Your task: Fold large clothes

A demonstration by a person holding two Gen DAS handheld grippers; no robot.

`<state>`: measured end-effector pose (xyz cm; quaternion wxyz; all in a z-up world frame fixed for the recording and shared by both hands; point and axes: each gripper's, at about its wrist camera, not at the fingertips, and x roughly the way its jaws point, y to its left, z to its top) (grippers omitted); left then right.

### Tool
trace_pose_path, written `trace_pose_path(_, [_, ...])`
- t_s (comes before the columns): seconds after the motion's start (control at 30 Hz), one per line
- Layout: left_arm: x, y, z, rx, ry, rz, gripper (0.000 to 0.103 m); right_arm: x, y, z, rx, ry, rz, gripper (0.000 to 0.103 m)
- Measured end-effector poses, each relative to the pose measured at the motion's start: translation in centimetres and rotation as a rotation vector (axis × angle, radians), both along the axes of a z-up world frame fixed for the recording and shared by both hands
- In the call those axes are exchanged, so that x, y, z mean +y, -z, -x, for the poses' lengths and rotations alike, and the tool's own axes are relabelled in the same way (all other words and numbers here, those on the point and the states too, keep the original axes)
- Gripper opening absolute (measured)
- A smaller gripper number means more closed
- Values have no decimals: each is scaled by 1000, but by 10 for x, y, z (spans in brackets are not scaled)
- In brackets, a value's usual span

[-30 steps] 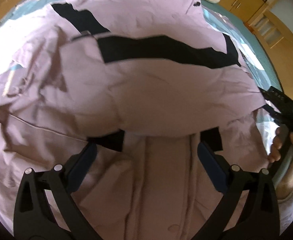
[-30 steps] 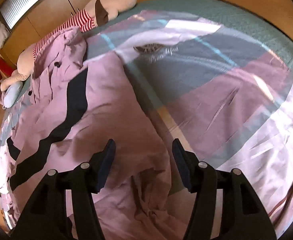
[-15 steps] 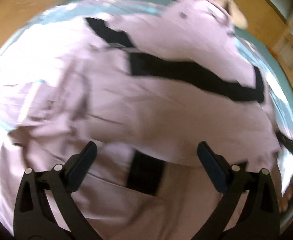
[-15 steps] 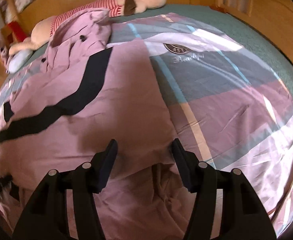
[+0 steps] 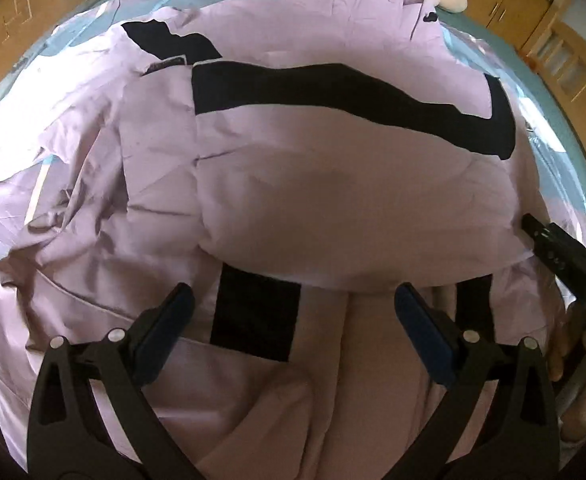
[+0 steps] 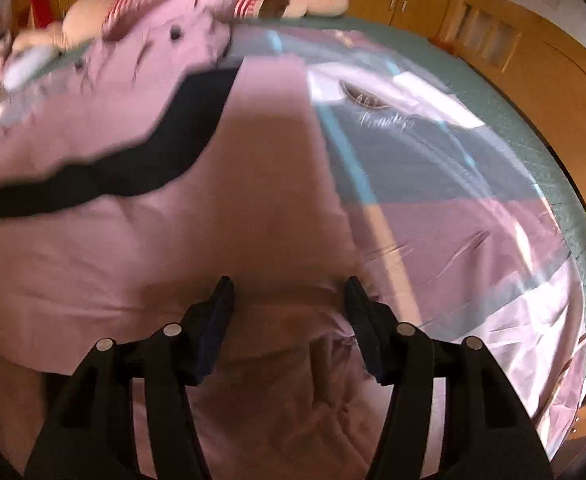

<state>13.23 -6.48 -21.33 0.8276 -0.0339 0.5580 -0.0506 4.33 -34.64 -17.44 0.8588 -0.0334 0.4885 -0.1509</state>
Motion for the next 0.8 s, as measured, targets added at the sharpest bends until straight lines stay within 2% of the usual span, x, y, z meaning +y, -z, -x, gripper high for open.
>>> trace_pose_path(0.1, [-1, 0, -1, 6, 5, -15, 101, 4, -8, 5, -24, 4, 29, 59])
trace_pose_path(0.17, [1, -1, -1, 3, -5, -1, 101, 4, -22, 15, -118, 16, 24, 59])
trace_pose_path(0.2, [3, -1, -2, 3, -11, 5, 101, 6, -33, 21, -194, 8, 19, 60])
trace_pose_path(0.23, [4, -2, -2, 3, -17, 12, 101, 9, -40, 25, -236, 0, 24, 63])
trace_pose_path(0.3, [6, -2, -4, 9, -23, 22, 101, 16, -47, 27, -289, -29, 50, 94])
trace_pose_path(0.37, [6, 1, -7, 25, -19, 16, 101, 21, -29, 17, -197, -69, 65, 99])
trace_pose_path(0.4, [5, 3, -8, 32, -12, 7, 101, 23, -9, 7, -89, -78, 73, 99])
trace_pose_path(0.43, [3, 6, -9, 43, 4, -10, 101, 23, 5, 0, -28, -77, 73, 99])
trace_pose_path(0.63, [-14, 16, -10, 49, 55, -104, 101, 15, 7, -4, -36, -65, 52, 102])
trace_pose_path(0.7, [-15, 17, -11, 45, 54, -106, 101, 16, 7, -4, -35, -67, 60, 102])
trace_pose_path(0.8, [-13, 21, -13, 50, 44, -61, 101, 17, 8, -2, -39, -66, 65, 102])
